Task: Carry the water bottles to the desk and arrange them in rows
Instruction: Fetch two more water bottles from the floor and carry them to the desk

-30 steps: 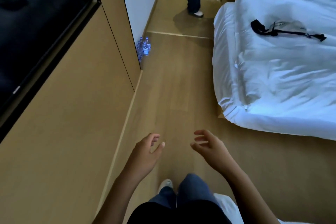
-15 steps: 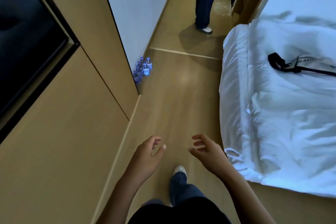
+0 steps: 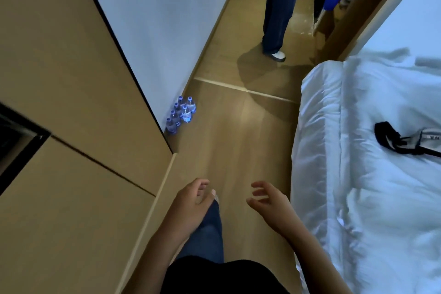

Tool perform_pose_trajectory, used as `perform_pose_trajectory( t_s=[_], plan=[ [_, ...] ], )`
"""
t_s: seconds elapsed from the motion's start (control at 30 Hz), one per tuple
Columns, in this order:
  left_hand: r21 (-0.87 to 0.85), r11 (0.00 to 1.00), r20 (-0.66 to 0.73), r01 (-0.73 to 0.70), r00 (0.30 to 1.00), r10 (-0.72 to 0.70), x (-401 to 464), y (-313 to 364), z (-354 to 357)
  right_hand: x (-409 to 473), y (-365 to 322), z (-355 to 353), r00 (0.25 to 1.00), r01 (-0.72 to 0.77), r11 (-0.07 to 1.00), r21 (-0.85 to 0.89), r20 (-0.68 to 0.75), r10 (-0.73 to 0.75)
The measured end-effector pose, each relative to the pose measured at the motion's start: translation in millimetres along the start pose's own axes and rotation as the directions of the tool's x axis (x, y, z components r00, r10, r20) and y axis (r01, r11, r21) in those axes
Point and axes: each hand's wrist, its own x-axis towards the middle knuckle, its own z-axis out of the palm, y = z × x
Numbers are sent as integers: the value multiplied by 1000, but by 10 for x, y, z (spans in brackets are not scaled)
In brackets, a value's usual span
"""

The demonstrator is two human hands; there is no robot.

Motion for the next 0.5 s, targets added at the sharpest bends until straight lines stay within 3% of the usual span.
perform_pose_trajectory(
  t_s=[0.23, 0.5],
  plan=[
    [33, 998, -10, -45, 999, 45, 1439, 562, -605, 1307, -911, -518, 997, 61, 998, 26, -47, -60],
    [-35, 999, -53, 5, 999, -7, 2515, 930, -874, 2373, -1443, -929, 998, 37, 999, 21, 48, -38]
  ],
)
